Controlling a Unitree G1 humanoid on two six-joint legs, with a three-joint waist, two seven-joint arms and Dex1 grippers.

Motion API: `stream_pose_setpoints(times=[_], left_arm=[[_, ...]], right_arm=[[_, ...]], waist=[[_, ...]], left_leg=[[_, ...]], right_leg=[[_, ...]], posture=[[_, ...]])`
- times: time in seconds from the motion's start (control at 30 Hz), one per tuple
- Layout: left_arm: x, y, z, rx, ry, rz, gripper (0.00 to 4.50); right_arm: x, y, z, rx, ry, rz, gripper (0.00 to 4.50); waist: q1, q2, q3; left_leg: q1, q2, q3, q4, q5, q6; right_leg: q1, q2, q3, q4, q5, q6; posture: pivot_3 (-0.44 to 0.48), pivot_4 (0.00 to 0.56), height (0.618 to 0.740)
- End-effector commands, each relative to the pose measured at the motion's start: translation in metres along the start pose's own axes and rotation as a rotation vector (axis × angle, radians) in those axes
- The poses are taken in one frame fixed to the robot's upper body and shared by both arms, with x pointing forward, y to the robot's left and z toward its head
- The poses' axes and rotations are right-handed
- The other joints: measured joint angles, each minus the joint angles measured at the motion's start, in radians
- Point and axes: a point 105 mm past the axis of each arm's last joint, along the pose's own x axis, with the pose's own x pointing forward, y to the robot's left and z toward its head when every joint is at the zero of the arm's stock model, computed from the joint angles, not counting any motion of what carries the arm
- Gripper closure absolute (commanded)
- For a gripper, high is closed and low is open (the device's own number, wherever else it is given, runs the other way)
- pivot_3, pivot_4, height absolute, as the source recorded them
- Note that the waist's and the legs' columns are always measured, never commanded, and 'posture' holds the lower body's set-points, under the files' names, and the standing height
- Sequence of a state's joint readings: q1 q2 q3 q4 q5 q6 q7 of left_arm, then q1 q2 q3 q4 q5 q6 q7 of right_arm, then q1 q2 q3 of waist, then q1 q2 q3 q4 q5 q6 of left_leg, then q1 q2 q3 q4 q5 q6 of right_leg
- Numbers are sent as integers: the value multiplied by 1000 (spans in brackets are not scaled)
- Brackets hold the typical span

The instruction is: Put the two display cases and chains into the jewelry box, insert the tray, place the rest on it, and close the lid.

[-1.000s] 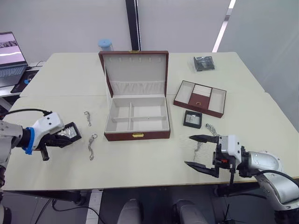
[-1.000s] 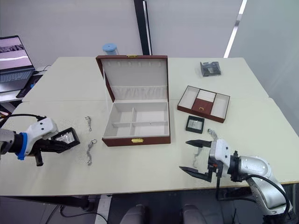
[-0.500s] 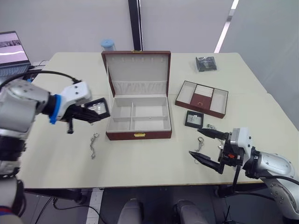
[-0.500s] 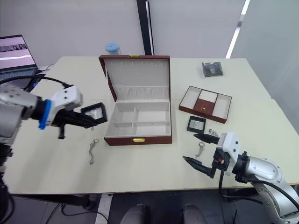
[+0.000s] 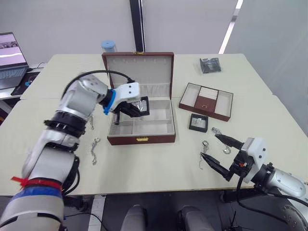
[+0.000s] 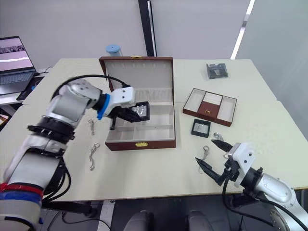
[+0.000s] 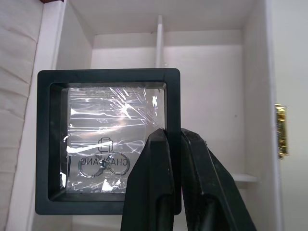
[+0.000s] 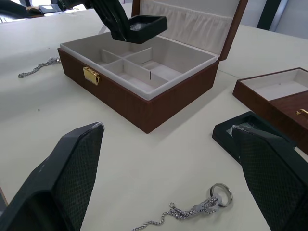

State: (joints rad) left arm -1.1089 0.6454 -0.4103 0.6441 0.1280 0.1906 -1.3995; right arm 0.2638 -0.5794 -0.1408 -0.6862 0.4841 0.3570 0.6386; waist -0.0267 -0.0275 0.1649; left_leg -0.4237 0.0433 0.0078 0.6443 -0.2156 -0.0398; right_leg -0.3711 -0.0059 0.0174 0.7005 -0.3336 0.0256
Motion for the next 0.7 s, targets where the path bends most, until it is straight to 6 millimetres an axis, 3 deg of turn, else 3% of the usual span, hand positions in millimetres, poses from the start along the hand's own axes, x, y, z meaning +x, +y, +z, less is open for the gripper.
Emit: stream_pose_setpoints(times=[0.03,0.27,0.7], left_arm=[[8,15,9,57,20,61,4482],[35,16,13,88,-1,46,4482],[39,16,13,76,-36,38,4482]], right_arm=[[-4,1,10,-56,-37,-32,0],[-11,5,6,-52,-33,-73,0],[-9,9,11,-49,-35,-80,0]], waist=[[1,0,0],[-1,0,0],[-1,0,0]], left_leg=[[0,0,0,0,0,0],[-1,0,0,0,0,0],[-1,0,0,0,0,0]], right_leg=[[0,0,0,0,0,0],[-1,0,-1,0,0,0],[-1,0,-1,0,0,0]], posture=[[0,150,740],[0,150,740],[0,150,740]])
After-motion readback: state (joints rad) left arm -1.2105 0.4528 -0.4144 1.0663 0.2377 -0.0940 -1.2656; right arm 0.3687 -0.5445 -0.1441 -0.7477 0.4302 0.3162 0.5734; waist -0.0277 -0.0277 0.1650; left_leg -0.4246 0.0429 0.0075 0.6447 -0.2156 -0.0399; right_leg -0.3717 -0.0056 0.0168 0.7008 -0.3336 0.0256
